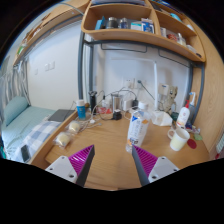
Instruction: Pour water
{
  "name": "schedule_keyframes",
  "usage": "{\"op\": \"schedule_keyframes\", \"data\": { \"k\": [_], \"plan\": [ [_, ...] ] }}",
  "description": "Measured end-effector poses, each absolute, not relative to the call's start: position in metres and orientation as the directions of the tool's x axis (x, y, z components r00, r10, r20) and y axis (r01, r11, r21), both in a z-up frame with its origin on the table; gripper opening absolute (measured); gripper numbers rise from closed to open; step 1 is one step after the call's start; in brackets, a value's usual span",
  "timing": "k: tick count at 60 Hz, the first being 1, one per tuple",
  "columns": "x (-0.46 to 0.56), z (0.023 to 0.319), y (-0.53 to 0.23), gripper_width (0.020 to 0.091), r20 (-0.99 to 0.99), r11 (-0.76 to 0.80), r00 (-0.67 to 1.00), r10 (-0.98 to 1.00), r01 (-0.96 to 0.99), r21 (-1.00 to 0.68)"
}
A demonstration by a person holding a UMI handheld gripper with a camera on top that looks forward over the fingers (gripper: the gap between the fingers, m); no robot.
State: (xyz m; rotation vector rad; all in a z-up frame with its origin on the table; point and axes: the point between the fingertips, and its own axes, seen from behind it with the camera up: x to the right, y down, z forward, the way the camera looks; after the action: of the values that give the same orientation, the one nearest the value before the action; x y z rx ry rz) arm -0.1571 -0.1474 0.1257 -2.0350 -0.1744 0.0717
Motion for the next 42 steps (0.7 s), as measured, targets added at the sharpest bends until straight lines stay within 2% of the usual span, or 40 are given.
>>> {"op": "schedule_keyframes", "data": {
  "k": [13,35,39,42],
  "plan": [
    [-0.096,0.113,-0.101,0.0764,0.011,-0.415,0.999,-0.044,-0.009,-0.910],
    [-0.080,0.101,-0.017,0.0758,-0.066,-0.353,0.995,-0.075,-0.089,-0.931],
    [-0.081,0.099,-0.007,0.0732,-0.064,-0.339,0.996,-0.067,-0.083,-0.937],
    [-0.080,0.098,0.000,0.0680,-0.058,-0.328,0.996,-0.069,-0.078,-0.941]
  ]
}}
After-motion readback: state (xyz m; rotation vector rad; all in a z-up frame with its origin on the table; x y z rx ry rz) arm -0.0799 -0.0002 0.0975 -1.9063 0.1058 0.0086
